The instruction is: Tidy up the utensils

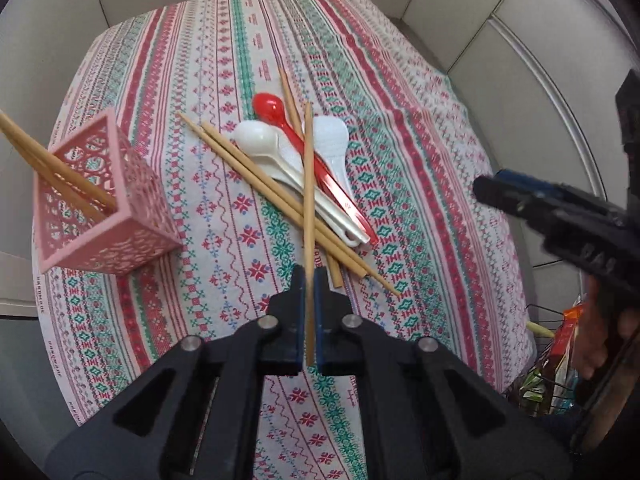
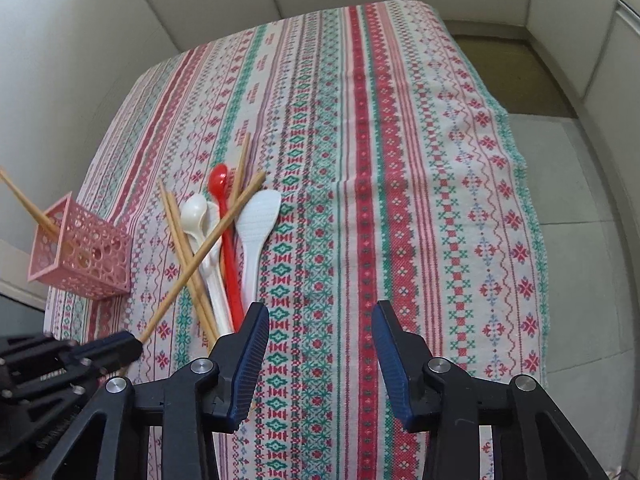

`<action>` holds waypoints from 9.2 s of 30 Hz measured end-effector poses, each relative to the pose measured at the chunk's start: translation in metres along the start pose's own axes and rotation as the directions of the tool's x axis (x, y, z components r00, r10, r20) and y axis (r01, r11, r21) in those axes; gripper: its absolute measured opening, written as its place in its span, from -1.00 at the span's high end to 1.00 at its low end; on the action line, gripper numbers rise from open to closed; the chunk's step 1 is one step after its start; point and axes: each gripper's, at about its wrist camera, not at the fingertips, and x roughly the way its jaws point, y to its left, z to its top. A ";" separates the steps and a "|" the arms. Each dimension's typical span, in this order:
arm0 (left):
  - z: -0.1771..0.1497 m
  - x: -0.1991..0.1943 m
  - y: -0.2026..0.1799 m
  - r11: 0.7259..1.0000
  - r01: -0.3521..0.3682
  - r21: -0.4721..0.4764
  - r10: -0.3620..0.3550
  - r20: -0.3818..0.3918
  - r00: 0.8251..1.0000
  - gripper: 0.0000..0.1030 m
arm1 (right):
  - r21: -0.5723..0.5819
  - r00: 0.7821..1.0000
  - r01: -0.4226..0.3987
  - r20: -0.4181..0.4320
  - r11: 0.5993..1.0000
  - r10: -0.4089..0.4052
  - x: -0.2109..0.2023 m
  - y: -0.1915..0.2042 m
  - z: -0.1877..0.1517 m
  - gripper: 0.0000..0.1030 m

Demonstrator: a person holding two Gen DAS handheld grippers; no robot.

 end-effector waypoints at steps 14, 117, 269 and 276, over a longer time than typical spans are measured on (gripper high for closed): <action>0.006 -0.094 0.011 0.999 -0.028 0.033 0.020 0.236 0.972 0.98 | -0.167 0.997 -0.040 -0.078 0.985 0.027 0.030 0.044 -0.008 0.26; -0.036 -0.161 0.091 0.987 -0.068 -0.142 0.108 0.299 0.948 0.86 | -0.383 0.965 -0.059 0.215 0.922 0.151 -0.055 0.122 0.012 0.95; -0.099 0.034 0.039 0.936 -0.287 -0.206 0.309 0.085 0.947 0.85 | -0.069 0.988 -0.080 -0.138 0.994 0.070 0.042 0.038 -0.015 0.45; -0.153 0.016 0.039 0.949 -0.037 -0.313 0.016 -0.070 0.997 0.83 | -0.069 0.982 -0.078 -0.179 0.995 0.065 0.052 0.033 -0.028 0.45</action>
